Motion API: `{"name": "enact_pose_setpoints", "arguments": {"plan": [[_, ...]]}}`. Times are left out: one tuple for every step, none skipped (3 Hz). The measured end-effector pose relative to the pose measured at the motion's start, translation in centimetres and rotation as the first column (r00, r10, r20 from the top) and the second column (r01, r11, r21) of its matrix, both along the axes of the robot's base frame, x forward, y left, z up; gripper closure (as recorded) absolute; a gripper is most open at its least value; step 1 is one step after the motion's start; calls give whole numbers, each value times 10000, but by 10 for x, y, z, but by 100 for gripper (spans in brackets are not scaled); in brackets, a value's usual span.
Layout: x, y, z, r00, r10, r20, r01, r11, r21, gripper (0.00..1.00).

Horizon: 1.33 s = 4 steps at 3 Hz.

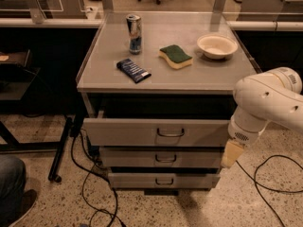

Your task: Close top drawer

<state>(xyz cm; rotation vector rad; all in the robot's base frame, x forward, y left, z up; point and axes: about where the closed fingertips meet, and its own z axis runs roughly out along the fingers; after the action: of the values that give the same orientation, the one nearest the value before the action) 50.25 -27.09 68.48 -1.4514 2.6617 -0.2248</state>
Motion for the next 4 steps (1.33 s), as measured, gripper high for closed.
{"name": "enact_pose_setpoints", "arguments": {"plan": [[0,0,0,10000,0,0,0,10000,0,49],[0,0,0,10000,1,2,-1,10000,-2,74],[16,5,-5,9999,57,110,-56,10000,-69,97],[38,14,-17,9997,96,229,-90,9996,-272,100]]}}
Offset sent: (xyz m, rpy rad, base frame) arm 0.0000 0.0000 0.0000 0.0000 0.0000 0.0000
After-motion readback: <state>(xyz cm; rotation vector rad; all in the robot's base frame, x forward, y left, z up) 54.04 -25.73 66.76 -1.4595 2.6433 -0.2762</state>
